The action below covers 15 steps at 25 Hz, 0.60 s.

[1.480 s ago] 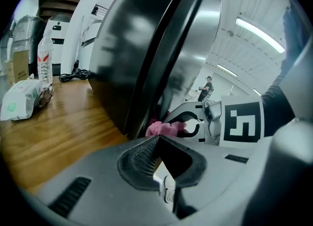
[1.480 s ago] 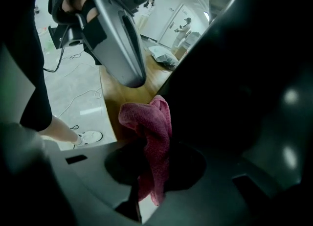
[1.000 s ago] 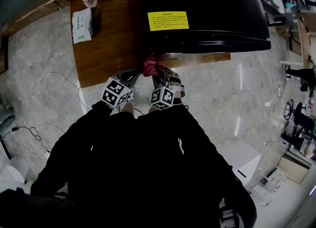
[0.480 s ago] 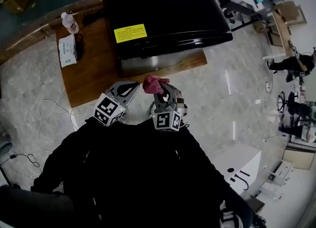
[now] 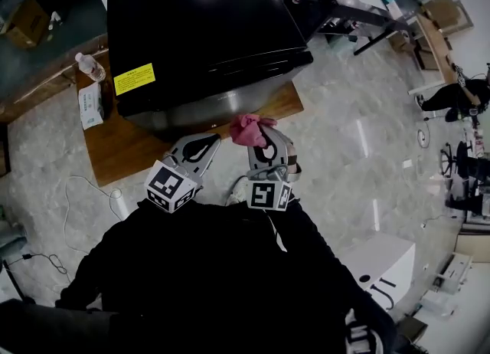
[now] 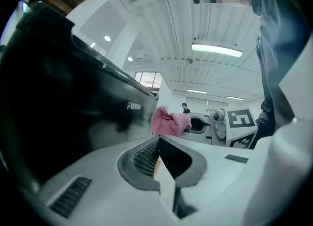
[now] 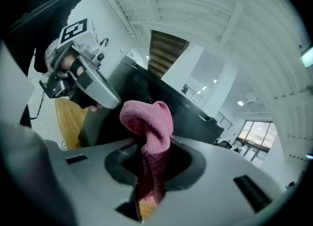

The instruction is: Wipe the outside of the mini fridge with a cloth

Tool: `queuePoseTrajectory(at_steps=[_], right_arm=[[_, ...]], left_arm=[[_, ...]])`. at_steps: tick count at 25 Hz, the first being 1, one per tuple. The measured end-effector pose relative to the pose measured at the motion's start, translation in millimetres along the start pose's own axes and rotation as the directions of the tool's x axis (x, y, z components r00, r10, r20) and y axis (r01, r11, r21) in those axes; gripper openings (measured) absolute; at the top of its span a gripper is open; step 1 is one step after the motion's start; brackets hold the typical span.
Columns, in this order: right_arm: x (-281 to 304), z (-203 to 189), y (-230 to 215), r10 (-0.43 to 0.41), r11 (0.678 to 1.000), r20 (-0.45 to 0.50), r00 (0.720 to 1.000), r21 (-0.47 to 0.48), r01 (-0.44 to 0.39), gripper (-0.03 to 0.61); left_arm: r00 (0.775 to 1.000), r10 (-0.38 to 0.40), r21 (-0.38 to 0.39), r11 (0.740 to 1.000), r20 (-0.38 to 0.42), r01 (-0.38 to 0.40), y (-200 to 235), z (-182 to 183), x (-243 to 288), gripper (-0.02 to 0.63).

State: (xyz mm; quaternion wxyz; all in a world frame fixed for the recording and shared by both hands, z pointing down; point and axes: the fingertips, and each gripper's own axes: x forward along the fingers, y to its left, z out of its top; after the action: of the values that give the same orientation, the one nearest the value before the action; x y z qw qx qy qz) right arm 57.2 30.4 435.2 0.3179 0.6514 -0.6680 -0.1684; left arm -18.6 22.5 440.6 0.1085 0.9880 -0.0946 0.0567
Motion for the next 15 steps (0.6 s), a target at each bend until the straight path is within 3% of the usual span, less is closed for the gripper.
queuePoseTrajectory(at_steps=[5, 11, 15], right_arm=[[4.6, -2.2, -79.3, -0.062, 0.996, 0.115, 0.991, -0.06, 0.069, 0.089], [29.2, -12.9, -129.5, -0.031, 0.988, 0.224, 0.974, -0.142, 0.064, 0.087], [48.4, -24.1, -139.0, 0.011, 0.977, 0.281, 0.96, -0.206, 0.049, 0.087]], left_arm=[[0.997, 0.046, 0.018, 0.999, 0.067, -0.047, -26.3, 38.0, 53.2, 0.006], [0.98, 0.157, 0.043, 0.986, 0.12, -0.163, -31.0, 65.6, 102.3, 0.006], [0.957, 0.254, 0.037, 0.965, 0.137, -0.261, -26.3, 68.9, 120.2, 0.006]])
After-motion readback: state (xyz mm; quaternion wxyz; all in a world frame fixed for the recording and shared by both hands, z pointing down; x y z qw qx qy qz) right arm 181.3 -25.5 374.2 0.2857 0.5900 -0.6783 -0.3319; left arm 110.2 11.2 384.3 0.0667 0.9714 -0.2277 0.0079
